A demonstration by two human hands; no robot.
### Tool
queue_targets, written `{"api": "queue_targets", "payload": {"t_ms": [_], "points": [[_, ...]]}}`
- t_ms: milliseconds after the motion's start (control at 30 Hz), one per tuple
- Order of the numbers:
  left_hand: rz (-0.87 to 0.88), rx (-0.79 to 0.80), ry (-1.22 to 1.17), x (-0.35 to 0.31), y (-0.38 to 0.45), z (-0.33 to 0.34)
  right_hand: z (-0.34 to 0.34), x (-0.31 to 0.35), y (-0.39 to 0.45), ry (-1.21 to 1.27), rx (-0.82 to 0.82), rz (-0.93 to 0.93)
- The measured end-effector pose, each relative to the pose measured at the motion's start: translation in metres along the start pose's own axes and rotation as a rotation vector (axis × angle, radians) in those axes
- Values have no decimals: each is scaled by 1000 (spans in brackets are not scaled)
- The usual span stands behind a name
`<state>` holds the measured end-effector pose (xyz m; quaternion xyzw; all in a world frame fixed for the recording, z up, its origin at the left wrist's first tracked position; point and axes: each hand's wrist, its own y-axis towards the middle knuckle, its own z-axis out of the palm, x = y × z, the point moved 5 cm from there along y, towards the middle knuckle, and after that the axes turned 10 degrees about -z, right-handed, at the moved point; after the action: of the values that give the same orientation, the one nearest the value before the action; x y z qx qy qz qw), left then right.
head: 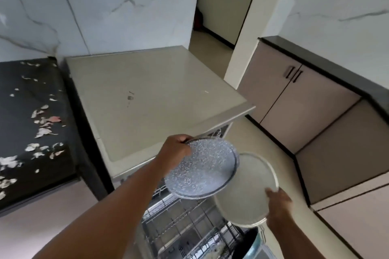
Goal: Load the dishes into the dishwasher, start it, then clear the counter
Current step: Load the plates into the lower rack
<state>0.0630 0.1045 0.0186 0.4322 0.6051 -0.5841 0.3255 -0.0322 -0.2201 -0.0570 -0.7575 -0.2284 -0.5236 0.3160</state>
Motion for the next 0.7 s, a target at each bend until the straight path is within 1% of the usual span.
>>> {"api": "queue_targets", "payload": {"t_ms": [67, 167, 233, 300, 400, 500, 533, 633, 700], "points": [[13, -19, 162, 15, 11, 16, -2, -12, 6, -95, 6, 1], [83, -21, 490, 34, 19, 42, 3, -26, 18, -188, 20, -40], [57, -1, 598, 56, 27, 57, 10, -37, 27, -244, 59, -59], [19, -66, 689, 78, 35, 65, 21, -50, 40, -298, 124, -94], [10, -189, 739, 121, 42, 79, 43, -77, 68, -382, 272, -180], [77, -296, 855, 166, 51, 102, 64, -111, 99, -396, 370, -254], [88, -329, 852, 183, 59, 108, 70, -122, 108, -406, 395, -274], [164, -381, 846, 225, 82, 130, 91, -146, 132, -444, 461, -310], [195, -370, 825, 237, 96, 146, 108, -161, 148, -491, 499, -352]]}}
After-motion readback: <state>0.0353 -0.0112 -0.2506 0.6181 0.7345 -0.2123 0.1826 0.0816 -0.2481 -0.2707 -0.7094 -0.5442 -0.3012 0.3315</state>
